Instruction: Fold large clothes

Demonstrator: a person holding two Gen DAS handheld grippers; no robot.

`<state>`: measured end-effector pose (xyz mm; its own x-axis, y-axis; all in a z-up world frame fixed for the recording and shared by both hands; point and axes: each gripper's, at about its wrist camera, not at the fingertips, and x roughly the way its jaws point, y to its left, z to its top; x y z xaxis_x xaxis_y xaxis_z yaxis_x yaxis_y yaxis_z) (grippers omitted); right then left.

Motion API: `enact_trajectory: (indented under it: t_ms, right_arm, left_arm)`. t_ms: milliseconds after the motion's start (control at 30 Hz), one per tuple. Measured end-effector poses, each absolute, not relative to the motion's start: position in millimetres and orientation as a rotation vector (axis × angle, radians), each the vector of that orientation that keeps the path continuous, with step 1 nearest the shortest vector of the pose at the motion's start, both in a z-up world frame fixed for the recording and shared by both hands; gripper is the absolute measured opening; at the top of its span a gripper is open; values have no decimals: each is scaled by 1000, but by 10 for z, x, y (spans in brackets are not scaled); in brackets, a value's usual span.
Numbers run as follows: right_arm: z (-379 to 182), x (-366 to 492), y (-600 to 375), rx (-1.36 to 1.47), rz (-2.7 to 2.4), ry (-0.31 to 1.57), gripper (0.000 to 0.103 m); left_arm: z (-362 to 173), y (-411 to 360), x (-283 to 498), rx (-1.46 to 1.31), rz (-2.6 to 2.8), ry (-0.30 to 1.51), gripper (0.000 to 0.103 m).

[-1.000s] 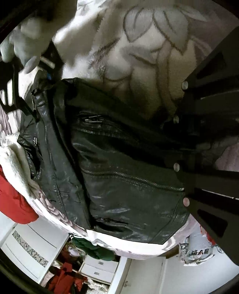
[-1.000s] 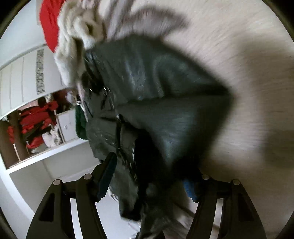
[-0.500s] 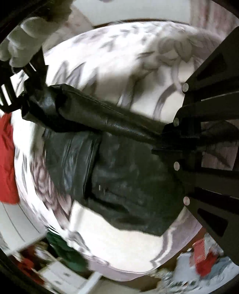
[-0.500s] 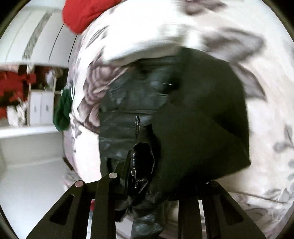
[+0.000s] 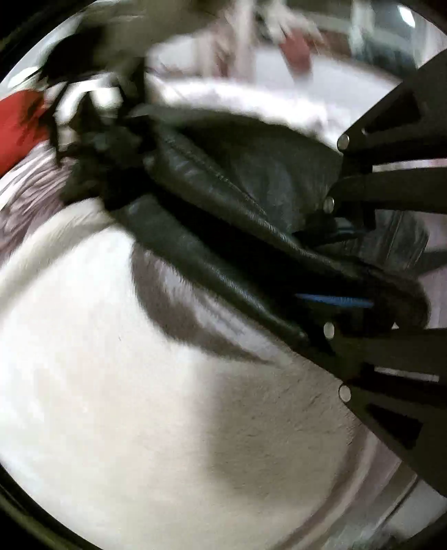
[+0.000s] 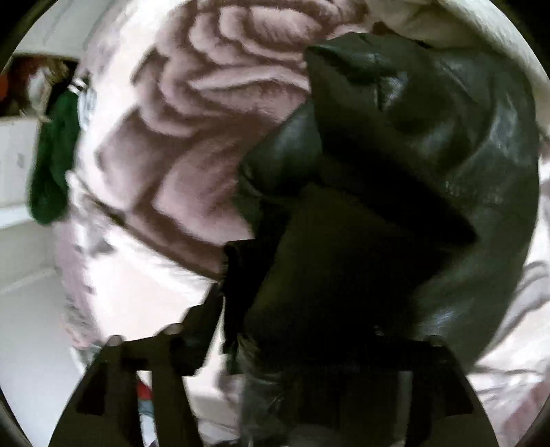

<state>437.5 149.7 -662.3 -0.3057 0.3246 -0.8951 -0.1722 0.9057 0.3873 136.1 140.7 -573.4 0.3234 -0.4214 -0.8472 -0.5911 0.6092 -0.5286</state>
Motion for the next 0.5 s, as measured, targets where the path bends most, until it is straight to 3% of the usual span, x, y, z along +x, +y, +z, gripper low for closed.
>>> enact_trajectory:
  t_ms: [67,100,167,333,500]
  right_arm:
    - [-6470,4334,1242,237,575,1800,72]
    - [-6402,4288,1053,300,597,1797,72]
    - [-6285,4146,620,382,588,1774,74]
    - [-6375,3564,-355,397,432,1782,75]
    - [-7144,2882,-769,558,428,1931,75]
  left_arm:
    - [-5701,1508,1206,-1081,120,1263,45]
    - [-5669,1544,1144,-1103,112,1244,56]
    - [-5592,1621,1017,-1100,147,1222,68]
    - [-5635,1556,1176,-1059,74,1239,68]
    - [-5893,1423,1588,-835,51,1351,68]
